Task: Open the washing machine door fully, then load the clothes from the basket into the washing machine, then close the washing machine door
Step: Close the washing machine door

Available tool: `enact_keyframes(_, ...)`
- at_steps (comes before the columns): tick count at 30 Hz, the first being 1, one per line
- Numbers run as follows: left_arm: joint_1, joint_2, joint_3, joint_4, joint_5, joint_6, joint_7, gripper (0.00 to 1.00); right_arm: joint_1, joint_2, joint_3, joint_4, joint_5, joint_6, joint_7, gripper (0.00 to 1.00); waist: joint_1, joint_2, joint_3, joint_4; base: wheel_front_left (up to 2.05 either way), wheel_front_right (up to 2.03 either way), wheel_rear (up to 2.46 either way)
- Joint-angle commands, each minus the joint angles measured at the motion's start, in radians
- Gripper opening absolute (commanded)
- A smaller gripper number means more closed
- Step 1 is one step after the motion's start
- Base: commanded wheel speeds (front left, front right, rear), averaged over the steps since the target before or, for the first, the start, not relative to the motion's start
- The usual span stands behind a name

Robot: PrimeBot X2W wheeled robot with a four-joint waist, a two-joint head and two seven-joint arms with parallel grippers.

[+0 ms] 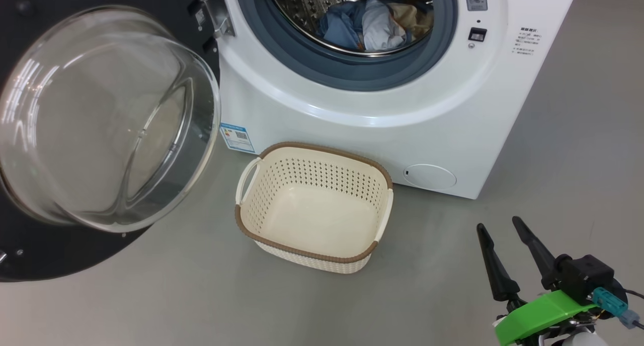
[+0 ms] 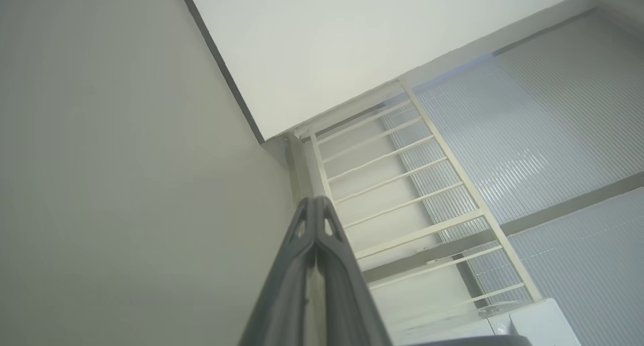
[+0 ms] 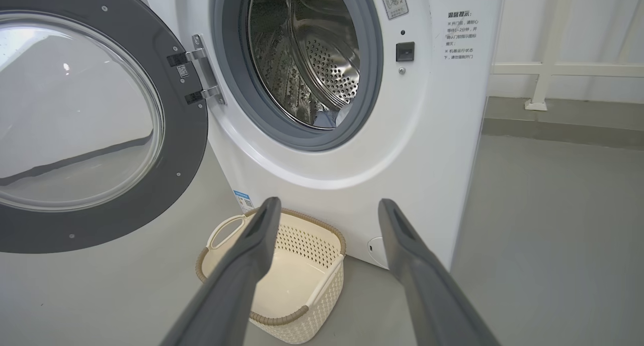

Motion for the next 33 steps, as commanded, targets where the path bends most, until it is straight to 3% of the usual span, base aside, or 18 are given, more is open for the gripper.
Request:
enact_keyframes(1,-0.038,0.083,0.014,-0.007,-0.026,-0.008,0.039,0.00,-0.021,-0.013,0.020,-0.032,0.005,0.010,0.004,1.00,0.0000,-0.0001,0.007,-0.005,0.00,0.00,0.00)
enact_keyframes(6,-0.082,0.131,0.026,0.043,-0.081,0.009,0.126,0.00,-0.024,-0.025,0.017,-0.052,0.003,0.010,0.018,1.00,0.0000,-0.0001,0.023,-0.014,0.00,0.00,0.00)
enact_keyframes(17,-0.111,0.167,0.025,0.096,-0.121,0.046,0.219,0.00,-0.035,-0.040,0.027,-0.075,0.006,0.010,0.037,1.00,0.0000,-0.0001,0.048,-0.048,0.00,0.00,0.00)
enact_keyframes(33,-0.065,0.145,0.015,0.116,-0.143,0.031,0.297,0.00,-0.033,-0.049,0.025,-0.096,0.004,0.010,0.055,1.00,0.0000,-0.0001,0.067,-0.067,0.00,0.00,0.00)
